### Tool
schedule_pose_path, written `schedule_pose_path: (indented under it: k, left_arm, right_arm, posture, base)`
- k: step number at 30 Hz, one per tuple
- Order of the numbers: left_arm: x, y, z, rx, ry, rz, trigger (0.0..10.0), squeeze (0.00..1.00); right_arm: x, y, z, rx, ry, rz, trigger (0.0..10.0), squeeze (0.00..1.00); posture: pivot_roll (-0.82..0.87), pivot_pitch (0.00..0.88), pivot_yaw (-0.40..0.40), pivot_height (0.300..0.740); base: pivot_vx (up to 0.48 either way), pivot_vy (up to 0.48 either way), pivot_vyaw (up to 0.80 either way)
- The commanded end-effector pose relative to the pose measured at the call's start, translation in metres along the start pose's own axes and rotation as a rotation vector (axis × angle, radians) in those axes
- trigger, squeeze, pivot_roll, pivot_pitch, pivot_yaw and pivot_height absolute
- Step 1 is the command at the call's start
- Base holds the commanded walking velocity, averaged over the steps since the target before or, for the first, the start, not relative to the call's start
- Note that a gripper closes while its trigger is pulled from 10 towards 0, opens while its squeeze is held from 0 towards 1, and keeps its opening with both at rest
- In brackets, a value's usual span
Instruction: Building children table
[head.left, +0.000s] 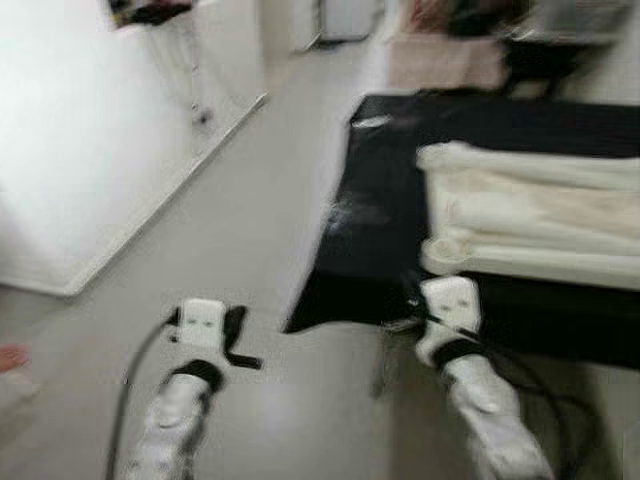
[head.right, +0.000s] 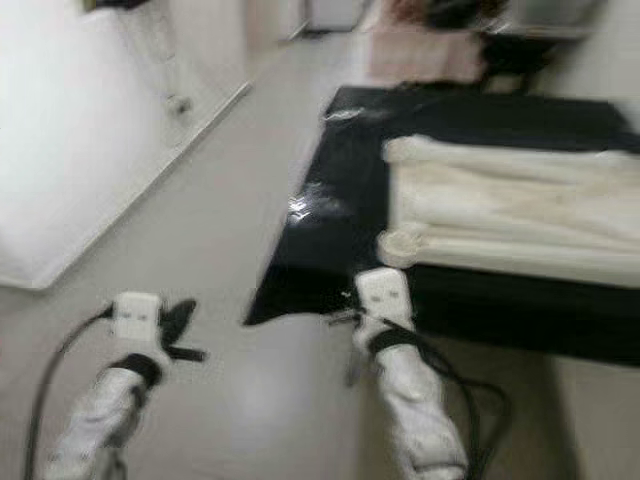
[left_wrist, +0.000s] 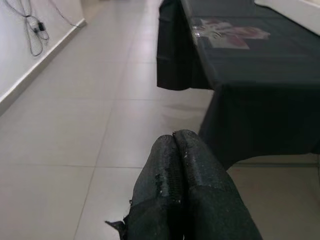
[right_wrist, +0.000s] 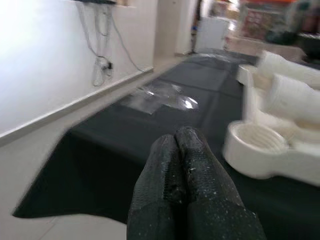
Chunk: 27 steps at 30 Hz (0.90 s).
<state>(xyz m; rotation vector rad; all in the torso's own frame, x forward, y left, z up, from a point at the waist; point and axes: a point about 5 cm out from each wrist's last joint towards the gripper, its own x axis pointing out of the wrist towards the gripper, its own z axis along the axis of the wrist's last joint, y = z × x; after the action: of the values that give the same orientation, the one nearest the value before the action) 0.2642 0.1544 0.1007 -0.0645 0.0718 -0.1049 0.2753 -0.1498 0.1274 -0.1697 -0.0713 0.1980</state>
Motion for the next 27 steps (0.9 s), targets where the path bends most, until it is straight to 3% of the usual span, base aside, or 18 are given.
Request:
schedule_pose_path:
  k: [1,5,13,16,27]
  left_arm:
    - [-0.0013,0.0036,-0.0009,-0.003,0.014,0.004,10.0,0.0]
    - [-0.0037,0.0037,0.0041,0.088,-0.001,0.003,10.0,0.0]
    - [-0.0069,0.007,0.0032,0.063,0.02,0.015,10.0,0.0]
    - [-0.0071,0.0071,0.0034,0.024,0.032,0.016,10.0,0.0]
    - [-0.0038,-0.0026,0.0061,0.001,0.026,-0.02,10.0,0.0]
  right_arm:
    - [-0.0007,0.0009,-0.0021,0.007,0.016,0.004,10.0,0.0]
    - [-0.0003,0.0026,-0.002,0.012,0.012,0.003,10.0,0.0]
    - [-0.0006,0.0048,-0.0011,0.015,0.004,0.016,10.0,0.0]
    - [-0.0012,0.0061,0.001,0.005,-0.012,0.032,10.0,0.0]
    - [-0.0003,0.0105,0.0001,-0.025,-0.014,0.091,10.0,0.0]
  posture:
    - [-0.01,0.012,0.038,0.74]
    - [-0.01,0.03,0.038,0.74]
    - [-0.01,0.043,0.046,0.74]
    - [-0.01,0.045,0.045,0.74]
    - [-0.02,0.032,0.031,0.74]
  base:
    - [0.0,0.0,-0.8]
    - [0.0,0.0,-0.8]
    - [0.0,0.0,-0.8]
    - [0.0,0.0,0.0]
    - [0.0,-0.48,0.0]
